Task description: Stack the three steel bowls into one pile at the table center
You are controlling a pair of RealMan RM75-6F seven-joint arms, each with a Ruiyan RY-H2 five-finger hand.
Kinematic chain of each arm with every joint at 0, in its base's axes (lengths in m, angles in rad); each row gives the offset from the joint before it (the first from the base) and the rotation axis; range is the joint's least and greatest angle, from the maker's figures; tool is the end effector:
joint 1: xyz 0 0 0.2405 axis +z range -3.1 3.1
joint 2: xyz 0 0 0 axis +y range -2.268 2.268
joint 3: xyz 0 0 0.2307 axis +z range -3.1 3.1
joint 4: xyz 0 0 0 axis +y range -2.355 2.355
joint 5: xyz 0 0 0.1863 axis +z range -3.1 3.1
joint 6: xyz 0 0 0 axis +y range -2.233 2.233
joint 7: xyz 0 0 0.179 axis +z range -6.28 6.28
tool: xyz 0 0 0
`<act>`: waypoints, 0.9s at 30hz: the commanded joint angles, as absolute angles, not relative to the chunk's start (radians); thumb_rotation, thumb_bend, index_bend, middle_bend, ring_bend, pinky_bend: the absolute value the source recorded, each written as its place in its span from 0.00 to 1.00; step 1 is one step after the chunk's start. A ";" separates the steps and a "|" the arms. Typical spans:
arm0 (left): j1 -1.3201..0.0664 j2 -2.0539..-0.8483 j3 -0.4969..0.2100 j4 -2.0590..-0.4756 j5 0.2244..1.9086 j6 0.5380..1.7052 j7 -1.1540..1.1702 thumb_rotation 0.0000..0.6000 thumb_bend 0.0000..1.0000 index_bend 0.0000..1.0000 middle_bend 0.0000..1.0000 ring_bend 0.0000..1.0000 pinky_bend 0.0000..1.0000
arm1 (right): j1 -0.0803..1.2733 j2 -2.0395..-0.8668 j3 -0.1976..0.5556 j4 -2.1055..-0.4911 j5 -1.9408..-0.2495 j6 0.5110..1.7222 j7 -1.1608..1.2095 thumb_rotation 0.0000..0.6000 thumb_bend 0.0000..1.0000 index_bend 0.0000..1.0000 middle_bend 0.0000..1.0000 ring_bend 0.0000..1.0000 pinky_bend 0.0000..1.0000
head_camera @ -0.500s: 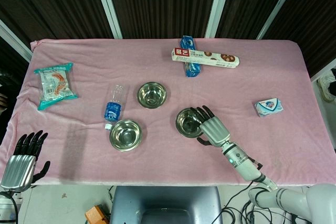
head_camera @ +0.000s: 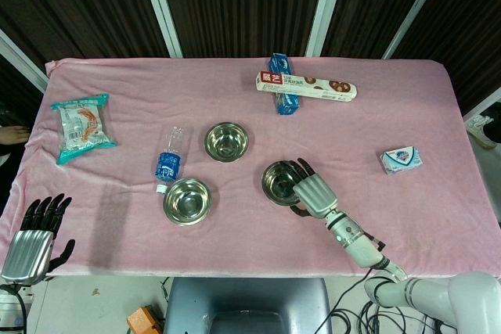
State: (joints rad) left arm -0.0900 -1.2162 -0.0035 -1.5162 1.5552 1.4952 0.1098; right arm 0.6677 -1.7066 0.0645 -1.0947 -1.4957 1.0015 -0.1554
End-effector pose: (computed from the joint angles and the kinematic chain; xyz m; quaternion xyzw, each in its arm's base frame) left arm -0.2809 0.2052 0.1390 -0.6381 -0.3504 -0.3578 0.5849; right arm -0.1603 -0.3377 -0.0434 0.8015 -0.2718 0.3501 0.4015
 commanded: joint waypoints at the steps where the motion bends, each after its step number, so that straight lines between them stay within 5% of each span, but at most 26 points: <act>1: -0.088 -1.214 -0.003 -1.514 1.555 1.498 0.104 1.00 0.37 0.00 0.04 0.04 0.06 | 0.675 -1.722 0.072 -1.085 -1.489 0.995 -0.149 1.00 0.55 0.72 0.04 0.00 0.00; 5: -0.083 -1.212 -0.001 -1.512 1.557 1.504 0.094 1.00 0.37 0.00 0.04 0.04 0.06 | 0.676 -1.739 0.078 -1.061 -1.493 1.017 -0.163 1.00 0.59 0.82 0.06 0.00 0.00; 12: -0.076 -1.211 0.005 -1.513 1.568 1.516 0.091 1.00 0.37 0.00 0.04 0.04 0.06 | 0.697 -1.741 0.120 -1.069 -1.493 1.054 -0.203 1.00 0.60 0.85 0.09 0.00 0.00; 20: -0.070 -1.197 0.006 -1.514 1.577 1.530 0.057 1.00 0.37 0.00 0.04 0.04 0.06 | 0.814 -1.739 0.294 -1.157 -1.374 1.014 -0.443 1.00 0.60 0.82 0.09 0.00 0.00; 27: -0.065 -1.174 0.003 -1.508 1.575 1.540 -0.006 1.00 0.37 0.00 0.04 0.04 0.06 | 1.005 -1.859 0.426 -1.070 -1.266 0.972 -0.699 1.00 0.60 0.81 0.10 0.00 0.00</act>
State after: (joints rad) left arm -0.0657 -1.1798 0.0044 -1.5100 1.5766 1.5393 0.0037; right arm 0.9045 -1.7887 0.3549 -1.1224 -1.3236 0.9986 -0.5961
